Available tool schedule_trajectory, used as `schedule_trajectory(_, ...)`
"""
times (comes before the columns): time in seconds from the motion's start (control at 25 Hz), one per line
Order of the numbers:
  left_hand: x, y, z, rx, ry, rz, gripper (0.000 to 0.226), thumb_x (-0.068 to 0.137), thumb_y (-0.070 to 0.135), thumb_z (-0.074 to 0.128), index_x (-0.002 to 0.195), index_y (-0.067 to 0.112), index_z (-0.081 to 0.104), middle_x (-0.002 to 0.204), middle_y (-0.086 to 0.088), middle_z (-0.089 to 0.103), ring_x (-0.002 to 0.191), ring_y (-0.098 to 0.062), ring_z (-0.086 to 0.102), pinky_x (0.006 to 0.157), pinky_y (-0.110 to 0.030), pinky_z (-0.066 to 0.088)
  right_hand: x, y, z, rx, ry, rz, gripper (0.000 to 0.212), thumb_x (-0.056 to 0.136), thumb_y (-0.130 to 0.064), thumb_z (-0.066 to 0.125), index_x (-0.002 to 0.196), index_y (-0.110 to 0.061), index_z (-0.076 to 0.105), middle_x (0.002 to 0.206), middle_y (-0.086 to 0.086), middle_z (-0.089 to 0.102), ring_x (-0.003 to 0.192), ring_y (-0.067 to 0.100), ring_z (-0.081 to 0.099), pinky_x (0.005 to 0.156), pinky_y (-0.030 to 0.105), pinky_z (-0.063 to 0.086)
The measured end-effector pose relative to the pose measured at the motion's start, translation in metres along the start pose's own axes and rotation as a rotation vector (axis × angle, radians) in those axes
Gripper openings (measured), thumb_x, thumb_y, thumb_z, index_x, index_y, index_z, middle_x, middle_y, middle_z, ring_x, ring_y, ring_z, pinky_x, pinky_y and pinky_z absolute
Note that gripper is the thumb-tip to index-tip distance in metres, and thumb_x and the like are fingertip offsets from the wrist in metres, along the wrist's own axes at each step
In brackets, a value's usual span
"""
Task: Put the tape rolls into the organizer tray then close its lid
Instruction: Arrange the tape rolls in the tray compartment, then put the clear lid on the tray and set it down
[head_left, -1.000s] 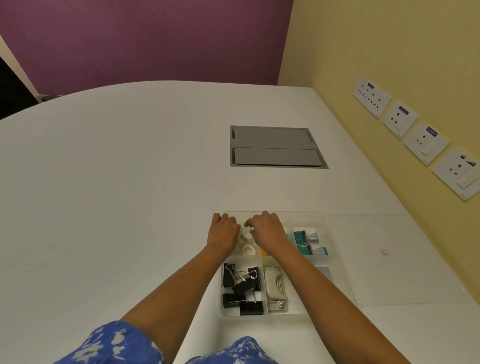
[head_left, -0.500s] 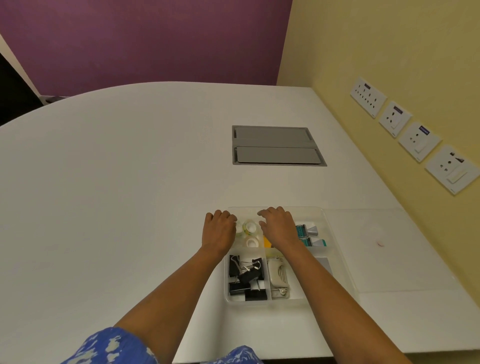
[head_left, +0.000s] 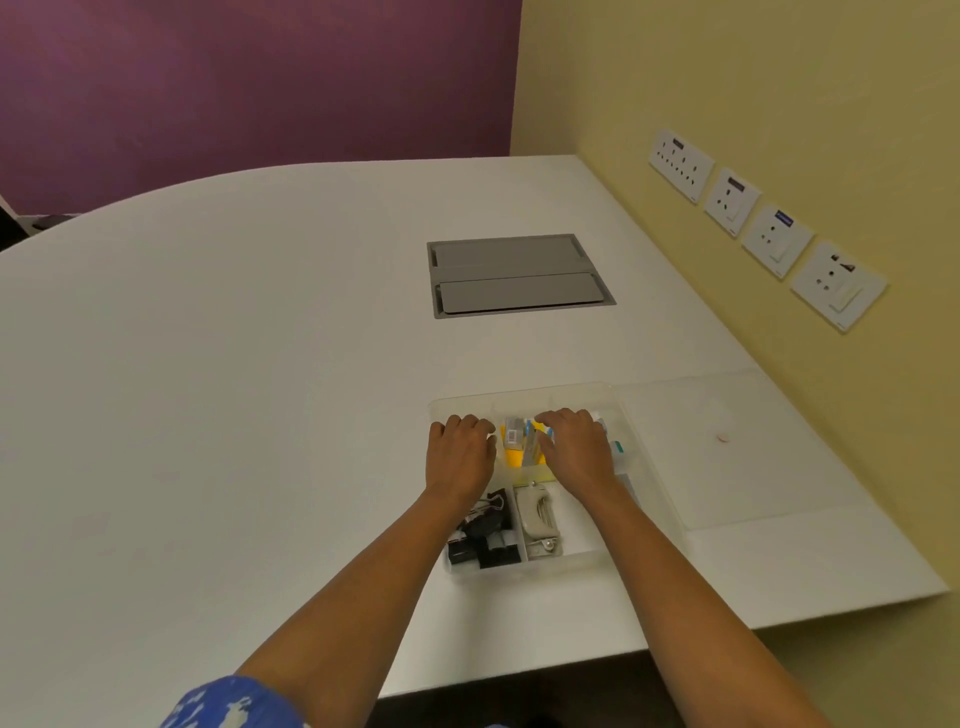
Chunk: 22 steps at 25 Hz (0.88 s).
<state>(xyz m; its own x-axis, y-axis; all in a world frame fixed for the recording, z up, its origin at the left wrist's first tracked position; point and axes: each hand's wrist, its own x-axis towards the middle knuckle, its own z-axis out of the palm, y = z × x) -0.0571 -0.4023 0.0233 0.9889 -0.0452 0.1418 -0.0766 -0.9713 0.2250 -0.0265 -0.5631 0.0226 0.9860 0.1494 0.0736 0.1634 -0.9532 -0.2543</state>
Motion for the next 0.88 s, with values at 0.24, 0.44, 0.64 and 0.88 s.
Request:
schedule_trajectory(0.24, 0.046, 0.088, 0.02, -0.145, 0.027, 0.01, 0.032, 0.1, 0.028, 0.04, 0.127, 0.021, 0.057, 0.127, 0.001, 0.062, 0.118, -0.02, 0.052, 0.096, -0.033, 0.034, 0.014, 0.095, -0.025, 0.065, 0.116, 0.163, 0.032, 0.098, -0.023, 0.05, 0.129, -0.018, 0.058, 0.128, 0.005, 0.064, 0.116, 0.025, 0.055, 0.095, 0.034, 0.045)
schedule_trajectory(0.44, 0.084, 0.188, 0.051, -0.287, 0.018, -0.061, 0.033, 0.101, 0.026, 0.041, 0.131, 0.019, 0.053, 0.132, -0.002, 0.059, 0.122, -0.021, 0.05, 0.101, -0.032, 0.035, 0.029, 0.211, -0.043, 0.044, 0.065, 0.273, 0.035, 0.098, -0.022, 0.049, 0.132, -0.015, 0.053, 0.13, 0.007, 0.06, 0.12, 0.027, 0.051, 0.1, 0.036, 0.043)
schedule_trajectory(0.64, 0.099, 0.259, 0.093, -0.481, -0.175, -0.216, 0.039, 0.1, 0.024, 0.044, 0.138, 0.013, 0.044, 0.142, -0.009, 0.048, 0.129, -0.025, 0.045, 0.107, -0.035, 0.037, 0.033, 0.312, -0.053, -0.032, -0.085, 0.367, 0.047, 0.099, -0.026, 0.048, 0.142, -0.01, 0.04, 0.145, 0.011, 0.044, 0.131, 0.028, 0.043, 0.106, 0.038, 0.04)
schedule_trajectory(0.88, 0.101, 0.288, 0.122, -0.466, -0.353, -0.589, 0.065, 0.1, 0.031, 0.043, 0.151, 0.006, 0.011, 0.16, -0.017, 0.004, 0.148, -0.035, 0.008, 0.119, -0.042, 0.017, 0.028, 0.372, -0.05, -0.132, -0.147, 0.35, 0.055, 0.101, -0.032, 0.041, 0.148, -0.008, 0.026, 0.155, 0.013, 0.027, 0.14, 0.027, 0.032, 0.115, 0.036, 0.032)
